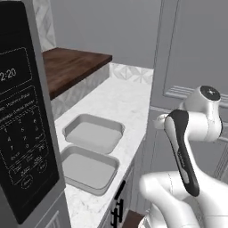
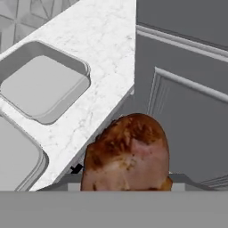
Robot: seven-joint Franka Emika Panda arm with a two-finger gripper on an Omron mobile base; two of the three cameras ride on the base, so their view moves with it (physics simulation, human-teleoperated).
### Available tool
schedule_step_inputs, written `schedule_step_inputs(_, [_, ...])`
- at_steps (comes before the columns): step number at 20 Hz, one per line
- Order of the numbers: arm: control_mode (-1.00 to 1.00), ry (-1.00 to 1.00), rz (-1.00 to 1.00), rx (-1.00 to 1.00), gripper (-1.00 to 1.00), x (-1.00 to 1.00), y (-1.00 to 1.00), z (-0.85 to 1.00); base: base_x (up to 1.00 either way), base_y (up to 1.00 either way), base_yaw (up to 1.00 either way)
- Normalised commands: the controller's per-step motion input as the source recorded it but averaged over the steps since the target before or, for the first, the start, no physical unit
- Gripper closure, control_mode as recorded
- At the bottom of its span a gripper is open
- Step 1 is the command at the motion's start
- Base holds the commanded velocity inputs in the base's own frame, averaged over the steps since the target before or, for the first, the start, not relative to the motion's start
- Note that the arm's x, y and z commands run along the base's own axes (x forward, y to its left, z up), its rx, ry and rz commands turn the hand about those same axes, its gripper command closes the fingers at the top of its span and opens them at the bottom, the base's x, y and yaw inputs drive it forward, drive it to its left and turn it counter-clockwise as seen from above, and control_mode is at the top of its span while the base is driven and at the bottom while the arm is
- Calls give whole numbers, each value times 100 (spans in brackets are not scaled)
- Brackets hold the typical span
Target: Place one avocado and one chicken drumstick in each tupperware on the nearby counter, to pack two identical lunches.
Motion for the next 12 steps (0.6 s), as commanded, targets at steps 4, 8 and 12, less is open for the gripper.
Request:
schedule_step_inputs(4, [100, 0, 0, 0, 100, 0, 0, 0, 86, 38, 50])
schedule_step_inputs(8, [-100, 8, 33, -6, 100, 78, 58, -55, 0, 0, 0])
schedule_step_inputs(12, [-100, 2, 17, -9, 100, 93, 68, -48, 0, 0, 0])
